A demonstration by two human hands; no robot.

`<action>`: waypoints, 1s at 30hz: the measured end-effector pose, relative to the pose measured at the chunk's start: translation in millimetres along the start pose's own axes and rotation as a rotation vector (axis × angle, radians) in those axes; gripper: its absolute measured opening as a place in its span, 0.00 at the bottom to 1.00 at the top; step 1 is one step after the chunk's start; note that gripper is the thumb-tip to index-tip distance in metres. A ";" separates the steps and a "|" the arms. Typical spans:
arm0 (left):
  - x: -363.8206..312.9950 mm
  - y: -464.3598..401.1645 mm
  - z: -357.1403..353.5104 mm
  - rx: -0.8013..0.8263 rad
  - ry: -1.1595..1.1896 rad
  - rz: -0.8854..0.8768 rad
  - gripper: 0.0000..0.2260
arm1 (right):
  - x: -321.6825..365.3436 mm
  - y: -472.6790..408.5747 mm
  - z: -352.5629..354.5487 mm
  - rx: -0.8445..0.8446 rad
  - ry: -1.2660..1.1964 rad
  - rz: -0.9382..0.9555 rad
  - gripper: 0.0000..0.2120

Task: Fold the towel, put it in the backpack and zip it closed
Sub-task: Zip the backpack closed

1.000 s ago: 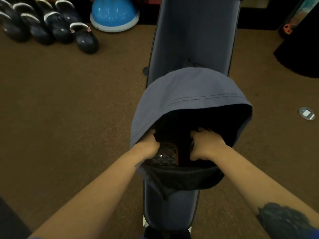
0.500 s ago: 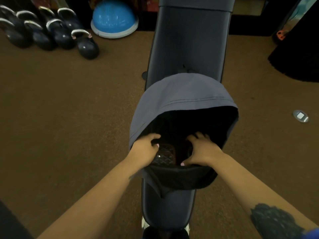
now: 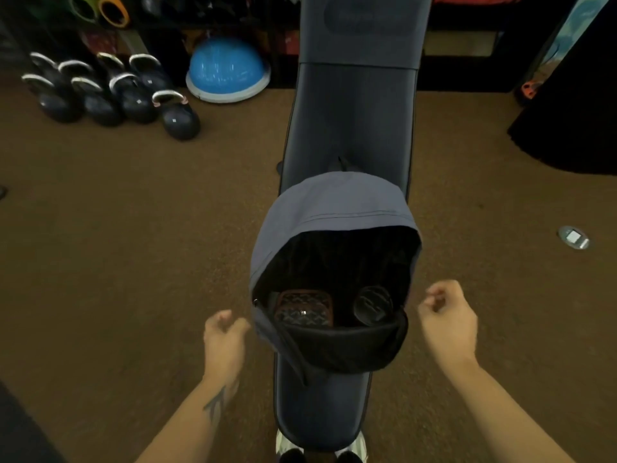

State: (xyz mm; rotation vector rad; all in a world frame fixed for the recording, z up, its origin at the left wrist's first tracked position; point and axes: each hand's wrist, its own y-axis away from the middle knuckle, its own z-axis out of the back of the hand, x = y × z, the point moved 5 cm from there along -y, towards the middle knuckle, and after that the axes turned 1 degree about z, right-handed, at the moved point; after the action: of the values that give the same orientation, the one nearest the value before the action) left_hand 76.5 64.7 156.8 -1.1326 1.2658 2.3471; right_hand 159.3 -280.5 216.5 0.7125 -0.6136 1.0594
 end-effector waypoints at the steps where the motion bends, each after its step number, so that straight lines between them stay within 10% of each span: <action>1: 12.9 2.7 -8.3 0.124 0.022 0.129 0.25 | -13.7 0.5 1.8 -0.018 -0.016 -0.094 0.10; 4: 25.9 23.6 -38.3 0.412 0.007 0.319 0.39 | -52.3 4.0 -12.3 0.142 -0.074 -0.401 0.16; 8: 27.4 36.0 -56.5 0.392 -0.105 0.326 0.48 | -70.7 27.5 -42.0 0.545 -0.064 -0.556 0.27; 15: 9.9 54.3 -37.9 0.238 -0.358 0.225 0.25 | -54.2 43.7 -30.0 0.644 -0.096 -0.497 0.07; 24: -42.4 77.0 -12.3 0.335 -0.025 0.292 0.13 | 10.0 27.5 17.3 0.560 -0.184 -0.419 0.13; 30: -58.5 70.8 -18.4 0.392 0.258 0.447 0.18 | 64.1 13.6 23.6 0.254 0.268 0.003 0.23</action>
State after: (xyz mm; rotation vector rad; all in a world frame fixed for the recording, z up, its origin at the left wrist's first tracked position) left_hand 87.5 16.4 236.2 -1.1332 2.1510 2.1176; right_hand 167.7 -258.9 282.1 0.7718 -0.2514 1.2238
